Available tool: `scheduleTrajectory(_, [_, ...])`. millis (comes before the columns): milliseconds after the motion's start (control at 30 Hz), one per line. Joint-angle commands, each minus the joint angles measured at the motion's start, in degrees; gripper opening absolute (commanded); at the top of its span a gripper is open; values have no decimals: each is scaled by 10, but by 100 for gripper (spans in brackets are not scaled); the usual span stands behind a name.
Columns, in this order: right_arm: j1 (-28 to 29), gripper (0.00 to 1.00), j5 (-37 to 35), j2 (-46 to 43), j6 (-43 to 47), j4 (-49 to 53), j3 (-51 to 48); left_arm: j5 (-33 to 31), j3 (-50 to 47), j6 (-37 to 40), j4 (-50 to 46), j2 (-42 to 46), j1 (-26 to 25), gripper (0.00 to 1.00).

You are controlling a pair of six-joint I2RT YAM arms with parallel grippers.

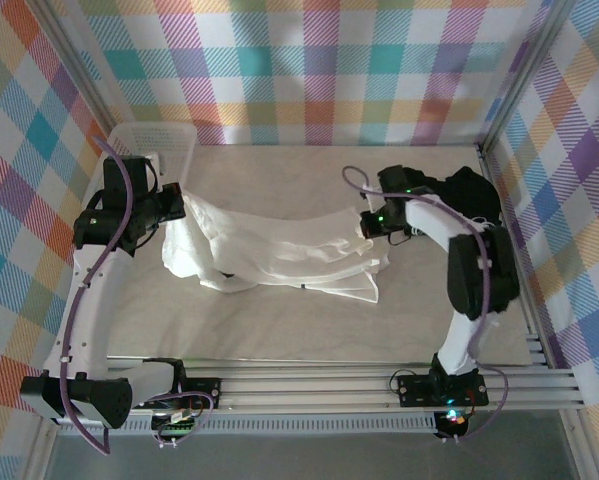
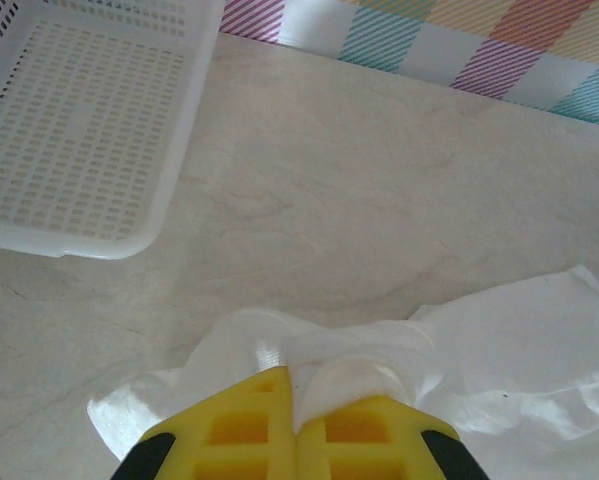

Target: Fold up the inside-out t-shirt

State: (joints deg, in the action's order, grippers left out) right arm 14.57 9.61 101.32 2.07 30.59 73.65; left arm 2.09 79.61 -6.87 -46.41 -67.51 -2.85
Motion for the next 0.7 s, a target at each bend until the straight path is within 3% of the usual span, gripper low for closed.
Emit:
scheduleTrajectory(0, [-35, 0, 128, -110, -28, -34, -20, 5, -1, -12, 15, 6, 8, 0])
scheduleTrajectory(267, [-96, 0, 298, -204, -87, -89, -51, 30, -6, -29, 24, 6, 23, 0])
scheduleTrajectory(533, [-123, 0, 369, -230, -138, -133, -50, 47, 4, -52, 31, 18, 39, 0])
scheduleTrajectory(667, [-160, 0, 405, -270, -188, -178, -44, 85, 16, -91, 46, 28, 65, 0])
